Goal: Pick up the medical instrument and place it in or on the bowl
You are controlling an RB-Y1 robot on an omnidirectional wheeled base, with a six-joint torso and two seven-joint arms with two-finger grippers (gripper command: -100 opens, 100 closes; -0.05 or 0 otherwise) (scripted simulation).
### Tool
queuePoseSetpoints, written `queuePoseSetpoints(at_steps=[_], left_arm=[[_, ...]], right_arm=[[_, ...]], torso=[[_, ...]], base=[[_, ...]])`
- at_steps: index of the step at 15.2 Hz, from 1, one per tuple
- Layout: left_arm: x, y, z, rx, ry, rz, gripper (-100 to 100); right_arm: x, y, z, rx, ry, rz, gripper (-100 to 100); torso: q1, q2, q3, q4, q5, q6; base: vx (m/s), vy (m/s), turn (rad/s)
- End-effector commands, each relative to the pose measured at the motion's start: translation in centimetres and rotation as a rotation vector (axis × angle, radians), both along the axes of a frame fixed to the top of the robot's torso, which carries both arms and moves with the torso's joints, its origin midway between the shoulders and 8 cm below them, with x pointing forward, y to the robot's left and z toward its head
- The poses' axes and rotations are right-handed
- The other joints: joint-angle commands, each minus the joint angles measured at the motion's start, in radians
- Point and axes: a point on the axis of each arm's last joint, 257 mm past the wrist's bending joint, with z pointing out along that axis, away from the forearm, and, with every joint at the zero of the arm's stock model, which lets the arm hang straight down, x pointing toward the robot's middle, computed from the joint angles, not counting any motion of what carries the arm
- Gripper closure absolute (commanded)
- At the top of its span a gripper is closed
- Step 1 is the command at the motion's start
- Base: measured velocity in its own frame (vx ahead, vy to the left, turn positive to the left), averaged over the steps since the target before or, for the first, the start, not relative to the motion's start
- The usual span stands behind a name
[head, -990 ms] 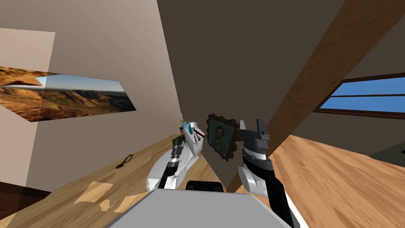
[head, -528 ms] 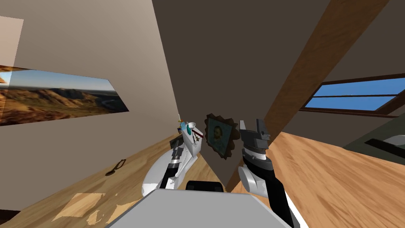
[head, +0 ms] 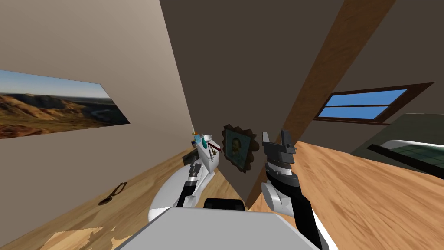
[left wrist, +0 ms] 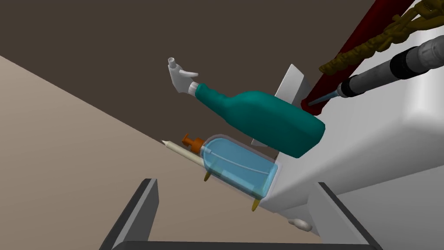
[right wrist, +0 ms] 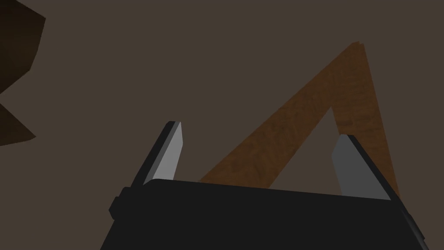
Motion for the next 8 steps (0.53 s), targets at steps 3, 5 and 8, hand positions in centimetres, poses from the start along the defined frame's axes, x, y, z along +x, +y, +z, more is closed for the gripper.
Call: queuePoseSetpoints(at_steps=[3, 5, 8], left_arm=[[0.0, 0.2, -1.5, 0.002, 0.022, 0.01, -100], [0.3, 0.1, -1.4, 0.001, 0.01, 0.013, -100], [0.3, 0.3, -2.5, 0.004, 0.027, 0.021, -100]], right_arm=[[0.0, 0.0, 0.0, 0.0, 0.0, 0.0, 0], [0.0, 0.0, 0.0, 0.0, 0.0, 0.0, 0], [0.0, 0.0, 0.0, 0.0, 0.0, 0.0, 0]], torso=[[0.0, 0.0, 0.0, 0.0, 0.0, 0.0], [0.0, 0.0, 0.0, 0.0, 0.0, 0.0], [0.0, 0.0, 0.0, 0.0, 0.0, 0.0]], base=[[0.0, -0.002, -0.105], [0.0, -0.003, -0.074], [0.0, -0.004, -0.091]])
